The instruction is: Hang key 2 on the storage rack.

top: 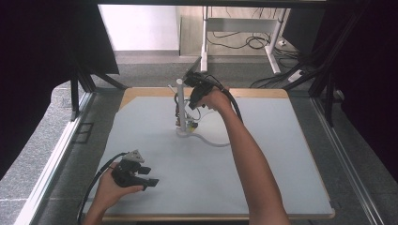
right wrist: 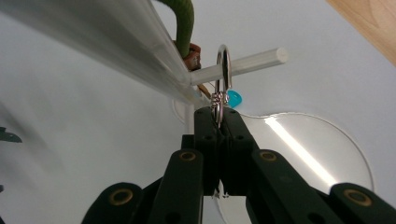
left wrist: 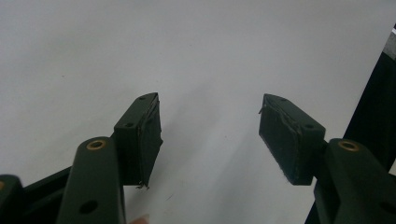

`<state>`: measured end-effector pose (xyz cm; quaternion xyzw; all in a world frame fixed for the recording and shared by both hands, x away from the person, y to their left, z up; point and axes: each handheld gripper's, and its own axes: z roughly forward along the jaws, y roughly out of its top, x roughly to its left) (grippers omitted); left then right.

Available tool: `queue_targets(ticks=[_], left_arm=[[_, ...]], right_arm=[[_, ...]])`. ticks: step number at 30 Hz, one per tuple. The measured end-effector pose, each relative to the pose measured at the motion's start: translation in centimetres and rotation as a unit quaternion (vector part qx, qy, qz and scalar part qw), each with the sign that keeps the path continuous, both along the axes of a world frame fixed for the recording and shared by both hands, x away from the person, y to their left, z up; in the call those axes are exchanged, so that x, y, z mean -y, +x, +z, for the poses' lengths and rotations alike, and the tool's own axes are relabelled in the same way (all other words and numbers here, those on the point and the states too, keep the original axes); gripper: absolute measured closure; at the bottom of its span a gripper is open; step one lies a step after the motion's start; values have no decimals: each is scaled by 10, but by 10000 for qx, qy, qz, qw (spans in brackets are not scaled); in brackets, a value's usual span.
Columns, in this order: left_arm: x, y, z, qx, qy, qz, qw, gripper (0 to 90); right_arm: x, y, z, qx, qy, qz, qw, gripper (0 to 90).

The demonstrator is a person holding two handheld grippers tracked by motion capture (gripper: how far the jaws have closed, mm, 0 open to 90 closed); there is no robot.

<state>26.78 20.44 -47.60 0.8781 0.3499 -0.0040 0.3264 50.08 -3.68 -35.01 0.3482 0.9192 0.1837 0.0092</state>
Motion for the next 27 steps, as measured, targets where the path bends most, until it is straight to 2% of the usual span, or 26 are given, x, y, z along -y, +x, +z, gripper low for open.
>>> queue_targets(ticks=[10,12,14,24,27], left_arm=[[-1,0,0,18,3,0,10000,392],[0,0,0,13,15,-1,10000,393],[1,1,-1,-2,34,-17,10000,393],[2,2,-3,-55,35,-7,10000,393],[2,2,-2,-53,34,-6,10000,393]], right_arm=[[1,-3,-6,-99,185,0,9998,829],[3,-5,-5,-139,205,-5,9997,793],[5,-8,-3,-87,207,0,9997,767],[26,-22,21,125,564,-41,9983,640],[36,-29,26,271,626,-60,9977,576]])
